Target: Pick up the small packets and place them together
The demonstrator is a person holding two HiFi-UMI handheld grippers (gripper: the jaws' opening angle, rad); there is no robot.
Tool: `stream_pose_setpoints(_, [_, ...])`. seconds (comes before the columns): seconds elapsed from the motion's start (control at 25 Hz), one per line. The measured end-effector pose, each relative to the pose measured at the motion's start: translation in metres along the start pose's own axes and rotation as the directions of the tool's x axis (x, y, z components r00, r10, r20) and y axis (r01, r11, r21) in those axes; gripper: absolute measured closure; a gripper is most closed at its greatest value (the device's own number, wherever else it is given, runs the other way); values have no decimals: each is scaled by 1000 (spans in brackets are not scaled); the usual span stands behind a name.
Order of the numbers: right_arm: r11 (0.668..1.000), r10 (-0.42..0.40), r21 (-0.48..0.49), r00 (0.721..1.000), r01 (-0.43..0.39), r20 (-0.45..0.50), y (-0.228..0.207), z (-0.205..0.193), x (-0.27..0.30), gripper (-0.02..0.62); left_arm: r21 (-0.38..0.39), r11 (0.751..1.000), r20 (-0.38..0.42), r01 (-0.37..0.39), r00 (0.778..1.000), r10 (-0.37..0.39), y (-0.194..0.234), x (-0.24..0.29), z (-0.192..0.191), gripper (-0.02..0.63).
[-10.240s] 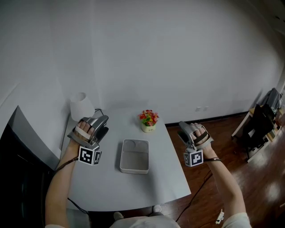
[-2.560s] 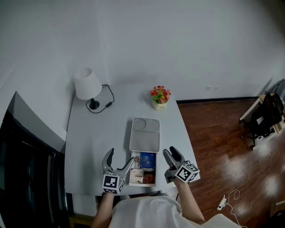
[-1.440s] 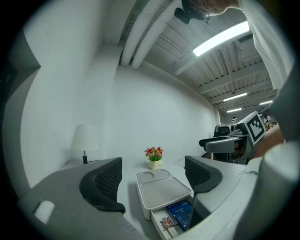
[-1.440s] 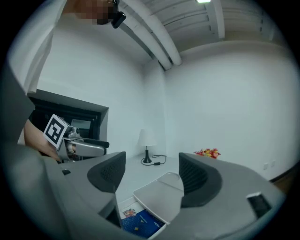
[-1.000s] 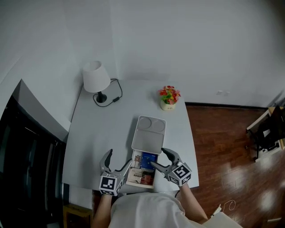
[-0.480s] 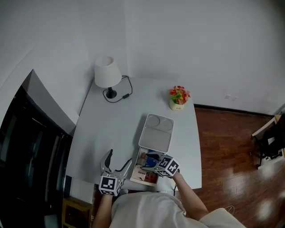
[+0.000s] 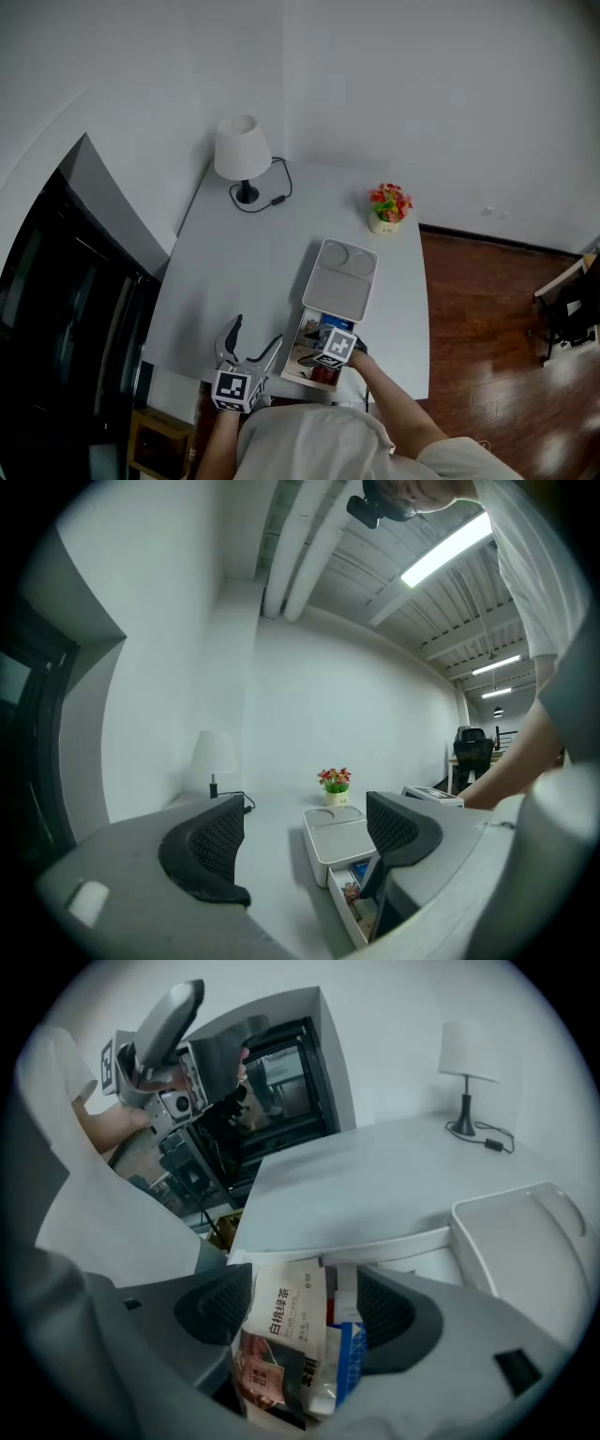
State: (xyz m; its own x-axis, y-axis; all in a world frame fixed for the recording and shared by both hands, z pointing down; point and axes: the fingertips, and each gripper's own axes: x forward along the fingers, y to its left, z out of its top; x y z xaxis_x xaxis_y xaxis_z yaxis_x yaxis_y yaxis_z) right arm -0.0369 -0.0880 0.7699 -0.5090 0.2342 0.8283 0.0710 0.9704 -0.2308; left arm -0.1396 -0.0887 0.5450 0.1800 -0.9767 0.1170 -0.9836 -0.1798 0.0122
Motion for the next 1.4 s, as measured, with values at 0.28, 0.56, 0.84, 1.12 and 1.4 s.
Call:
stream_pose_setpoints(0.28, [999, 35, 6, 993, -35, -115, 0, -11, 22, 276, -6, 1000, 12, -24, 1000, 24, 9, -7, 2, 207])
stream_pose_setpoints(0.56, [990, -30, -140, 984, 6, -175, 1, -14, 16, 538, -11, 999, 25, -36, 999, 36, 15, -10, 6, 207])
stream_pose_setpoints(0.84, [989, -39, -142, 995, 26, -88, 14, 8, -19, 591, -8, 1000, 29, -12, 999, 13, 12, -3, 6, 207])
stream_pose_setpoints(1.12, [977, -110, -187, 994, 104, -25, 7, 29, -71, 591, 5, 1000, 36, 14, 999, -14, 8, 9, 12, 207])
stream_pose_setpoints(1.4, [975, -172, -112, 974, 190, 148, -12, 56, -135, 591, 3, 999, 38, 46, 998, -46, 1, 18, 15, 207])
